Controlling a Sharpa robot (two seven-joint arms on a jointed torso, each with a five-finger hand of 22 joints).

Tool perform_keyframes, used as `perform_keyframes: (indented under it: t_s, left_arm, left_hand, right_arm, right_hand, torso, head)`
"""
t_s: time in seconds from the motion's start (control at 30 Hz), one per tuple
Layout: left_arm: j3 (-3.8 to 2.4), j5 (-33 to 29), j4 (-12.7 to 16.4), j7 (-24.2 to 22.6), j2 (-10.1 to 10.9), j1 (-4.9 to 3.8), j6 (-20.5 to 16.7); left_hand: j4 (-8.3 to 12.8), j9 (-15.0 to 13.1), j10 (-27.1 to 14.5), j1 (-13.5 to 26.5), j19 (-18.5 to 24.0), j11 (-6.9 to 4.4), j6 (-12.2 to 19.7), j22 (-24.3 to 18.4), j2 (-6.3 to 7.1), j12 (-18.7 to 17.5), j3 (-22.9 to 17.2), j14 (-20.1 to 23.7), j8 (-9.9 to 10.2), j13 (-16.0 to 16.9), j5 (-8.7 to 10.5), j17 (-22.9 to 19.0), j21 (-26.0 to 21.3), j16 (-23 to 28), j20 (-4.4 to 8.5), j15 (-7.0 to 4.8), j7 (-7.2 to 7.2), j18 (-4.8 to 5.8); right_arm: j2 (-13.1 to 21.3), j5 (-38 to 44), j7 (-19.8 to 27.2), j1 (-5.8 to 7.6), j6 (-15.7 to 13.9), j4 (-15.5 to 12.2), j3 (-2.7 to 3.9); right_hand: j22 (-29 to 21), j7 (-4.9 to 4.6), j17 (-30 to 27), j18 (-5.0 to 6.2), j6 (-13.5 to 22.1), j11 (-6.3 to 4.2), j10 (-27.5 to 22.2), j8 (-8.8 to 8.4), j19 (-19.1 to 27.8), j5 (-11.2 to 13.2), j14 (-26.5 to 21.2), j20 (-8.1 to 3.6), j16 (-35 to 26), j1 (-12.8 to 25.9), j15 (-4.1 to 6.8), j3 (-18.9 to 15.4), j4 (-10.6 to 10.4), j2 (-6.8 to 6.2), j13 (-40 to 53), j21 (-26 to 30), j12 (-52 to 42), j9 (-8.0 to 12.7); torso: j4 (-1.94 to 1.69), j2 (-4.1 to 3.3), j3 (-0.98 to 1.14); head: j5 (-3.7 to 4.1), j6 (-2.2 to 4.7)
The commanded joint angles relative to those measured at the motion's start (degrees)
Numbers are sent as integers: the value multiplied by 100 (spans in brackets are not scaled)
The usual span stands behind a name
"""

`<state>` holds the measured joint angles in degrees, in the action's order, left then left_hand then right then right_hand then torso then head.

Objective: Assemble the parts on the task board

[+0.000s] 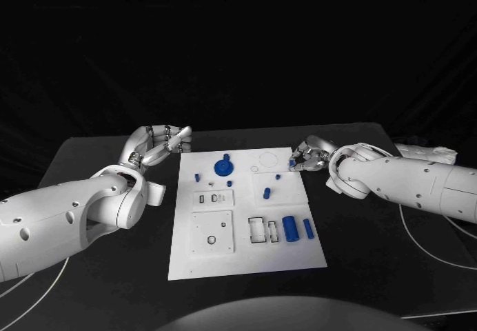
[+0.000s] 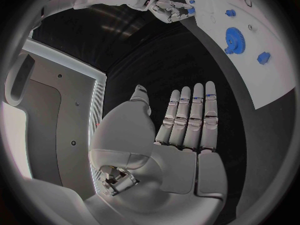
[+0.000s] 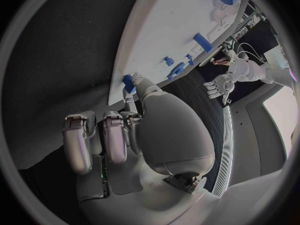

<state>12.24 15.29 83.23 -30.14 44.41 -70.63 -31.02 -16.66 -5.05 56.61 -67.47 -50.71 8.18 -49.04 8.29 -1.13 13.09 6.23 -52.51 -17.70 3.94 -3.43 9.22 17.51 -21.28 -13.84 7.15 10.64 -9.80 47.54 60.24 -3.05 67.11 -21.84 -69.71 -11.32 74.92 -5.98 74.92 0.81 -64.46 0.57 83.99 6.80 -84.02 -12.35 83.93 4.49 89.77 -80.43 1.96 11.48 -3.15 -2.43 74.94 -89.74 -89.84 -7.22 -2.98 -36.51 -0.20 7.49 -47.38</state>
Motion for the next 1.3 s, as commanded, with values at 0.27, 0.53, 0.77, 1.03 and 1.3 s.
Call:
perform_keyframes:
  t_s: [0.27,0.53,0.77,1.03,1.3]
  left_arm:
    - [-4,23,24,-48,9,-3,56]
    - [-4,23,-2,-46,-1,-3,65]
    - [-3,23,-31,-45,-37,-3,77]
    - [-3,23,-49,-44,-81,-3,89]
    - [-3,23,-72,-41,-109,-3,88]
  left_hand:
    - [-3,-7,47,14,27,1,-34,-8,-50,-20,37,58,33,9,-27,8,-26,36,-1,-1,1,-68]
    - [-3,-9,48,9,29,1,-39,-10,-55,-21,45,60,43,9,-28,12,-27,35,-2,-1,1,-68]
    - [-3,-11,49,1,32,2,-46,-12,-62,-23,56,62,57,9,-28,17,-28,35,-3,0,1,-69]
    - [-3,-11,49,1,32,2,-46,-12,-62,-23,56,62,57,9,-28,17,-28,35,-3,0,1,-69]
    - [-3,-11,49,1,32,2,-46,-12,-62,-23,56,62,57,9,-28,17,-28,35,-3,0,1,-69]
  right_arm:
    - [31,-139,208,-14,-422,-178,-9]
    - [102,-533,506,147,-918,-632,0]
    - [133,-665,382,323,-947,-1214,2]
    - [9,-697,-109,360,-753,-1936,2]
    - [-250,-539,-431,319,-654,-2214,1]
  right_hand:
    - [1508,168,1508,-81,-288,53,601,144,-598,-11,607,-15,23,-65,7,-23,32,69,1506,-26,-16,-117]
    - [1508,134,1508,-81,-314,80,601,132,-598,-65,607,-8,23,-82,-4,-29,63,72,1506,-26,-16,-117]
    - [1508,107,1508,-81,-308,101,601,109,-598,-102,607,0,23,-78,-16,-39,75,70,1506,-26,-16,-110]
    - [1508,68,1508,-81,-305,134,601,85,-598,-102,607,12,23,-39,-32,-60,66,65,1506,-26,-16,-102]
    - [1508,33,1508,-81,-290,164,601,53,-598,-85,607,28,23,-1,-53,-78,56,64,1506,-26,-16,-91]
  torso:
    - [6,2,3]
    - [-5,1,4]
    - [-6,5,-4]
    - [-12,9,-11]
    - [-13,6,-9]
  head:
    - [-60,12]
    - [-96,-3]
    - [-158,-29]
    - [-286,-87]
    - [-446,-154]
